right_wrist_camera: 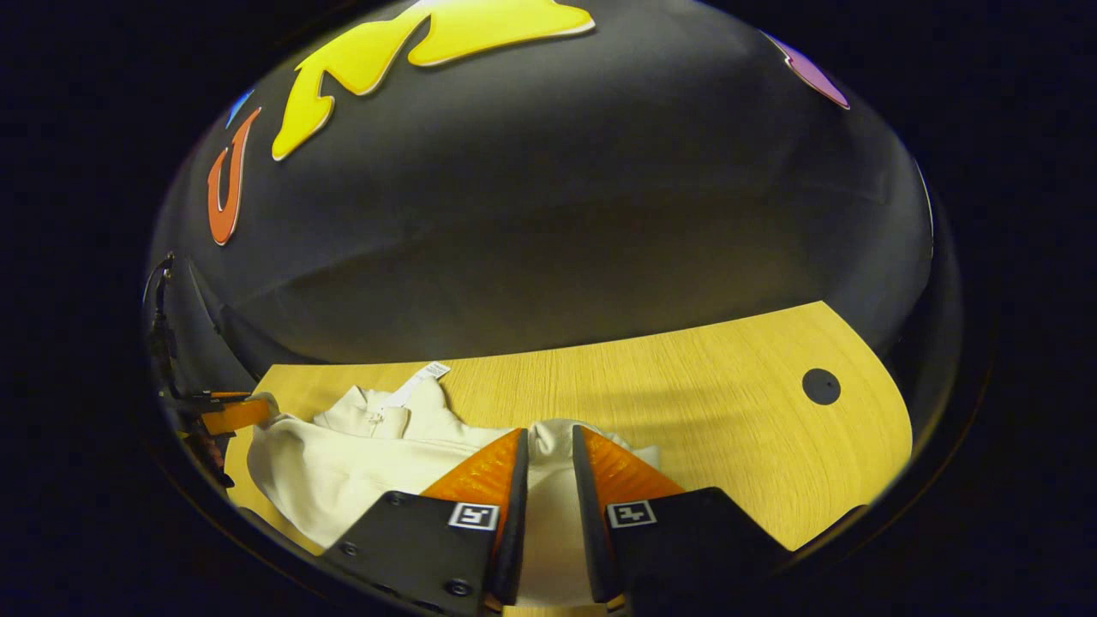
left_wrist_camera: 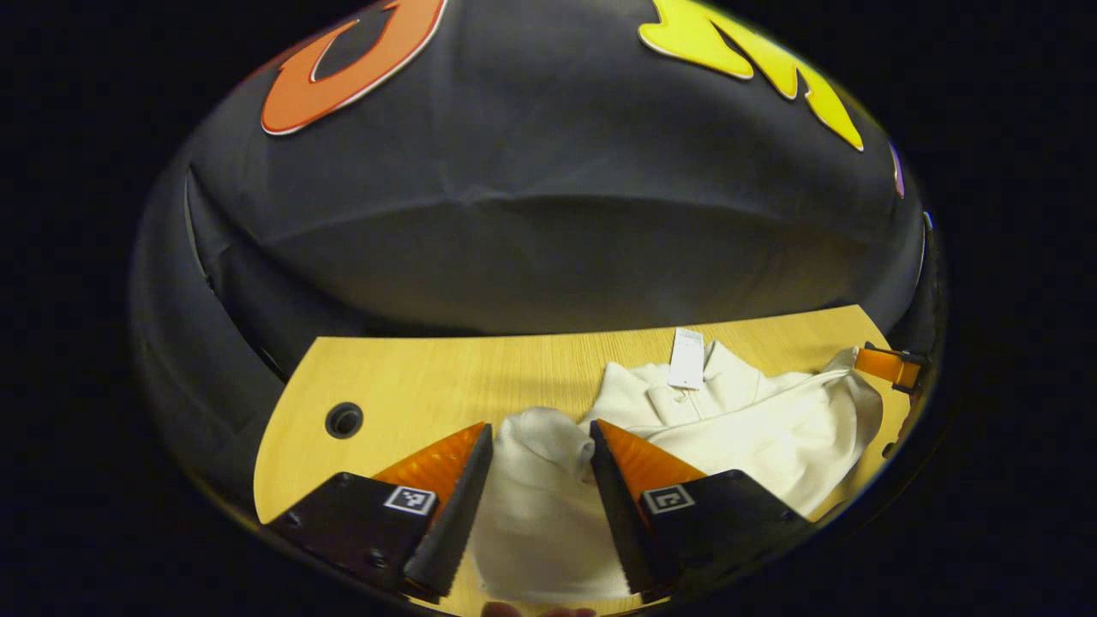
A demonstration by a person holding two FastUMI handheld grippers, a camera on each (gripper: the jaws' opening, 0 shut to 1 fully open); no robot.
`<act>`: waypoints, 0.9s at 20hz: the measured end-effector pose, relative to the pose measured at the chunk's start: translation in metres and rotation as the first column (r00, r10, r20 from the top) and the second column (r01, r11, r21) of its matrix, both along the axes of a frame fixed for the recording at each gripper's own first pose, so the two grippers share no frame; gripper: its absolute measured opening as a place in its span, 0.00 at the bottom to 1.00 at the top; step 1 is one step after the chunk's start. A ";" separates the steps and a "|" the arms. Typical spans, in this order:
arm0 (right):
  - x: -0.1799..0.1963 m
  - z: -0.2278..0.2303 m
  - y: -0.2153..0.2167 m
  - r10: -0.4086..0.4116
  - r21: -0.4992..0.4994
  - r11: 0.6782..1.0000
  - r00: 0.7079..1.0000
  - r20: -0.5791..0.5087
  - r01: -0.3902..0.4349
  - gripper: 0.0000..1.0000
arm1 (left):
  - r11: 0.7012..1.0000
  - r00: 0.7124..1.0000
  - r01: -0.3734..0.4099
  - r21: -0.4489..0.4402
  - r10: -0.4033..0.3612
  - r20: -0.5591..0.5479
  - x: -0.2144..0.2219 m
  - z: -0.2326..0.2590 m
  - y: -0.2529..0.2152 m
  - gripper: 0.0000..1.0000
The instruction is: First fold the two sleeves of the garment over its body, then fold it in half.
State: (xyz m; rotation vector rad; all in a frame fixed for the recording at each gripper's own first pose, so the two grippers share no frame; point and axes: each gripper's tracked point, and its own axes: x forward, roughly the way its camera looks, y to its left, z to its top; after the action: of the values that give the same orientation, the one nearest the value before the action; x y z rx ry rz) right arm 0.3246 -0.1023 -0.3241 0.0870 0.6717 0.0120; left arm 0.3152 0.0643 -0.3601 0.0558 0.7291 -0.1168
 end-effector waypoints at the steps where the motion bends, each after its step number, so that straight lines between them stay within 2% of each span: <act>1: -0.003 0.007 -0.003 -0.004 -0.012 1.000 1.000 0.016 0.004 0.39 | 1.000 0.999 -0.005 0.006 0.005 0.032 0.003 0.011 0.003 0.81; 2: -0.004 0.015 -0.005 -0.006 -0.021 1.000 0.999 0.032 0.006 0.70 | 1.000 0.999 -0.008 0.019 0.007 0.047 0.001 0.018 0.007 0.93; 3: -0.007 0.022 -0.003 -0.005 -0.020 1.000 0.999 0.040 0.006 0.65 | 0.999 0.998 -0.019 0.032 0.017 0.054 -0.001 0.026 0.011 0.96; 5: -0.019 0.040 0.001 -0.002 -0.019 1.000 0.998 0.063 0.003 0.67 | 0.998 0.993 -0.066 0.025 0.063 0.100 -0.008 0.049 0.020 1.00; 9: -0.058 0.110 0.020 0.036 -0.028 0.999 0.984 0.175 -0.032 0.78 | 0.979 0.959 -0.178 -0.097 0.195 0.206 -0.038 0.123 0.042 0.99; 10: -0.070 0.134 0.026 0.047 -0.035 0.999 0.976 0.214 -0.041 0.87 | 0.973 0.946 -0.195 -0.122 0.220 0.237 -0.045 0.139 0.048 0.99; 14: -0.122 0.222 0.042 0.059 -0.065 0.997 0.926 0.372 -0.037 0.90 | 0.964 0.889 -0.221 -0.150 0.262 0.376 -0.083 0.210 0.063 0.97; 18: -0.176 0.295 0.053 0.087 -0.158 0.987 0.862 0.499 -0.008 0.91 | 0.967 0.833 -0.181 -0.179 0.248 0.494 -0.129 0.278 0.051 0.97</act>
State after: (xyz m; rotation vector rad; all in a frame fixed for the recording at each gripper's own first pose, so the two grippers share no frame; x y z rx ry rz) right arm 0.1484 -0.0497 -0.0296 -0.0798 0.1443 0.0300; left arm 0.1865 0.1150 -0.0823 -0.1142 0.1841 0.0703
